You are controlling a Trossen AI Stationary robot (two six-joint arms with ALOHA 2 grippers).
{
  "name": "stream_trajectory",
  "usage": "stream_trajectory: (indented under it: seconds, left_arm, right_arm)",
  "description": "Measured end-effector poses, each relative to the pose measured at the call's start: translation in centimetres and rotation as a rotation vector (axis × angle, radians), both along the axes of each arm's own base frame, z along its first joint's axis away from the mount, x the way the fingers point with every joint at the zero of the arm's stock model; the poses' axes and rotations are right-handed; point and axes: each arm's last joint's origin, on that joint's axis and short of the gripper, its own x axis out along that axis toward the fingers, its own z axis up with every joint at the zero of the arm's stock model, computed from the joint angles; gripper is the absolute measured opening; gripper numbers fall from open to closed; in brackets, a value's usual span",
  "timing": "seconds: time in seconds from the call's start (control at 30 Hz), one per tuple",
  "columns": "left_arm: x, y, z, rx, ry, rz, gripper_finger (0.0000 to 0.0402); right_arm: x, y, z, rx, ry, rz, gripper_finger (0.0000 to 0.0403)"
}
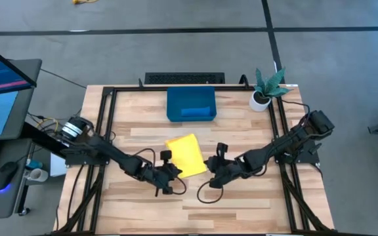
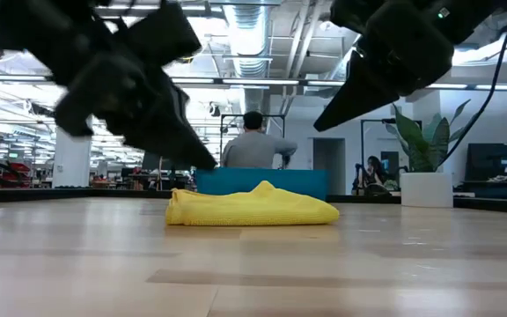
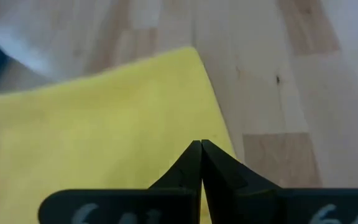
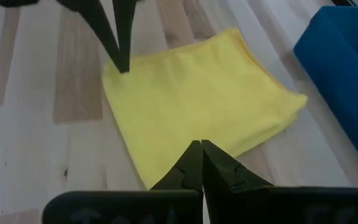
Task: Roll microfiber towels into tight, uniform cylinder then place into a basket
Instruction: Fold the yellow towel, then roll the yellow towel
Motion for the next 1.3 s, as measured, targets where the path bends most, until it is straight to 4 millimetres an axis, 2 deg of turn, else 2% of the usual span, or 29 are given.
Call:
stream_trajectory:
  seconds: [0.13, 0.27, 0.4, 0.6, 0.77, 1.03, 1.3]
  left_arm:
    - [0.6, 0.3, -1.8, -0.041, 0.049, -0.043, 0.0000]
    - [0.9, 0.7, -2.7, -0.083, 0.093, -0.076, 0.0000]
    - [0.8, 0.7, -2.9, -0.098, 0.128, -0.125, 0.0000]
    - [0.1, -0.8, -3.0, -0.127, 0.210, -0.349, 0.0000]
    - [-0.3, -1.5, -2.9, -0.061, 0.209, -0.409, 0.0000]
    - [-0.2, -1.3, -2.1, -0.011, 0.156, -0.352, 0.0000]
    - [0.5, -2.5, 1.9, 0.147, 0.149, -0.223, 0.0000]
  right_arm:
    - [-0.1, -0.2, -0.1, -0.001, 0.014, -0.008, 0.0020]
    - [-0.1, -0.2, -0.2, 0.008, 0.019, -0.022, 0.0022]
    - [-0.1, -0.2, -0.2, 0.009, 0.019, -0.022, 0.0024]
    - [-0.1, -0.2, -0.2, 0.009, 0.019, -0.022, 0.0021]
    - [-0.1, -0.2, -0.2, 0.010, 0.020, -0.022, 0.0023]
    - [-0.2, -0.1, -0.2, 0.011, 0.021, -0.018, 0.0023]
    - [-0.3, 1.1, 0.1, -0.030, -0.004, 0.076, 0.0024]
